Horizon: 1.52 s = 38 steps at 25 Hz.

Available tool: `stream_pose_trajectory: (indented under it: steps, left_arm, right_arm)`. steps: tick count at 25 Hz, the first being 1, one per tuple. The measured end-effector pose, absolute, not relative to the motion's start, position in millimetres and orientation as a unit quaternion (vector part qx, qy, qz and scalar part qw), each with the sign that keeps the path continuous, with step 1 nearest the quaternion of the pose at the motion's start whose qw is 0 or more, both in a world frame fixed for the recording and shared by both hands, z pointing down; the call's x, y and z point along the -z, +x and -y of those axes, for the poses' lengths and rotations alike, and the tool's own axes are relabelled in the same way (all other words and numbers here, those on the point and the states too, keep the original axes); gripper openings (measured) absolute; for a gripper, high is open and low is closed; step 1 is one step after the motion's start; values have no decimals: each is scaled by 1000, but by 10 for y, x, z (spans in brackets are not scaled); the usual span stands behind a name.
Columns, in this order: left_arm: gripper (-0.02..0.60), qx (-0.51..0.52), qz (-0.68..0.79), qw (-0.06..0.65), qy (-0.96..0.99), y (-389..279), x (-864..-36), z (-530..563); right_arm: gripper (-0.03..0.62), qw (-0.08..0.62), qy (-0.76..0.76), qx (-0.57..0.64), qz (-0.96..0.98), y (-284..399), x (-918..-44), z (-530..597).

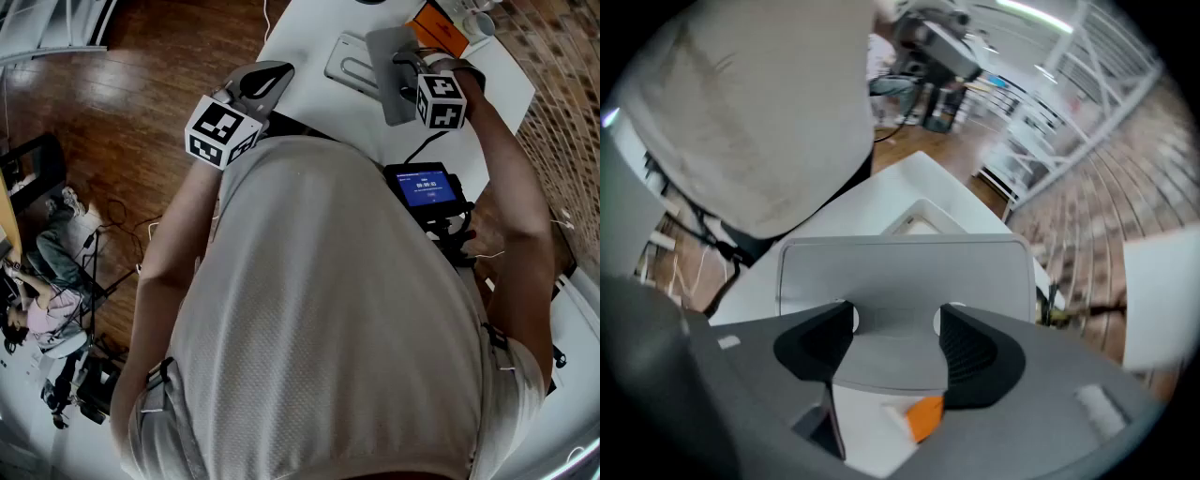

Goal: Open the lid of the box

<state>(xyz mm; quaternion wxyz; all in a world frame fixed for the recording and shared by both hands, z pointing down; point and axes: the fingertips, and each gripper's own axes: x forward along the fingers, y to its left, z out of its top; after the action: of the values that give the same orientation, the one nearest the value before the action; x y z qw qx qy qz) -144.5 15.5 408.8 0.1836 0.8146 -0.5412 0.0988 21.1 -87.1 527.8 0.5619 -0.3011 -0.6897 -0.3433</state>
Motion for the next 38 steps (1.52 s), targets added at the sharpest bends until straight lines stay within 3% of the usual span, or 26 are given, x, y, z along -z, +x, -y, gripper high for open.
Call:
stream_pose_trajectory:
  steps: [3,7,11,17,21,26,28,32,35,38]
  left_arm:
    - [0,-101,521,182,828,-1287,-4183,78]
    - [1,-100,492,177,847,-1045,-4342,362]
    - [2,-105,462,180,862,-907,-4432,508]
    - [2,-117,439,183,872,-768,-4490,593]
    - [1,-124,434,181,874,-724,-4477,611]
    - [2,-128,433,181,873,-747,-4478,577]
    - [0,-130,434,181,873,-759,-4482,577]
    - [0,-129,431,181,875,-749,-4490,587]
    - [0,-127,424,181,878,-732,-4501,588]
    - [0,-126,405,179,888,-643,-4476,584]
  right_arm:
    - [293,607,-186,180,752,547,-5353,1091]
    - [295,616,-35,-56,785,1140,-5652,1192]
    - [295,627,67,-185,754,1648,-6000,1027]
    - [295,675,106,-179,708,1997,-6626,868]
    - [296,641,97,-175,741,1762,-6757,866]
    - [315,723,130,-186,653,2212,-6754,811]
    - [348,700,127,-176,681,2100,-6797,879]
    - [343,650,153,-179,723,1978,-6655,1037]
    - [332,539,202,-194,794,1758,-6235,1220]
    - [201,367,253,-194,874,1545,-5507,1403]
